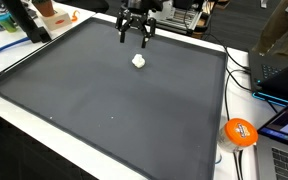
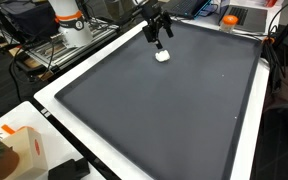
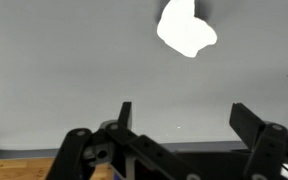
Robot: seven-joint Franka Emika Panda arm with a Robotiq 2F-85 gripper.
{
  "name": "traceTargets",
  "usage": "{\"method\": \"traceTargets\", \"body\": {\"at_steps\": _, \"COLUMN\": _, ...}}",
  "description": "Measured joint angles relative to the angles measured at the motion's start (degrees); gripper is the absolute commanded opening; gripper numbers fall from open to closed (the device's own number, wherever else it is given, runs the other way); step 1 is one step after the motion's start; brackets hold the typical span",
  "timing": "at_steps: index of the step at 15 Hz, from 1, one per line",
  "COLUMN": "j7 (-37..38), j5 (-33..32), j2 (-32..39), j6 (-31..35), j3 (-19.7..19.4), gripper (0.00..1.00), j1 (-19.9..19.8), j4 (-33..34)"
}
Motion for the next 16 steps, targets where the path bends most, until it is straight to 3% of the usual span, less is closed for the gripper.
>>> {"method": "traceTargets", "body": {"at_steps": 5, "j7": -4.85, "j5": 4.4, "j2": 1.04, "j6": -0.15, "j3": -3.28, "gripper": 1.0, "j1": 7.53, "j4": -2.13}}
{"method": "traceTargets", "body": {"at_steps": 11, "j7": -4.88, "j5": 8.81, "j2": 1.58, "j6": 2.59, "j3": -3.49, "gripper": 1.0, "j1": 13.61, "j4": -3.2}}
{"method": "traceTargets", "body": {"at_steps": 16, "j7": -5.11, "j5": 17.93, "j2": 5.52, "j6": 5.2, "j3": -3.87, "gripper": 1.0, "j1": 18.26, "j4": -3.19}}
